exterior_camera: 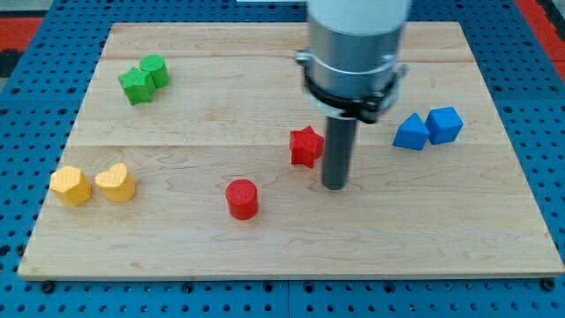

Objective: Move the red star to the center

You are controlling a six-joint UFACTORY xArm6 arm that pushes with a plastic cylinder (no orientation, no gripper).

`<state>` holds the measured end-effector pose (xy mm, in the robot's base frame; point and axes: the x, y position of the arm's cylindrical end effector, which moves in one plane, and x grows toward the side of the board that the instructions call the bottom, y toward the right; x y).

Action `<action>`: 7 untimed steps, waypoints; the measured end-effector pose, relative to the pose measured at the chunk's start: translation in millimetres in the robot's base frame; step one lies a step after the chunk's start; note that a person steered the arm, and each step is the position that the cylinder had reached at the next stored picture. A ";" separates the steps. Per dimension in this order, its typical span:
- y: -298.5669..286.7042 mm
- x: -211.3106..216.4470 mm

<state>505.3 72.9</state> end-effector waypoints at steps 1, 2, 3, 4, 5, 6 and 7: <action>-9.7 -49.0; -57.6 -96.4; -23.8 -92.2; 3.2 -66.0; -34.1 -26.2; -86.8 -52.5; -93.0 -61.3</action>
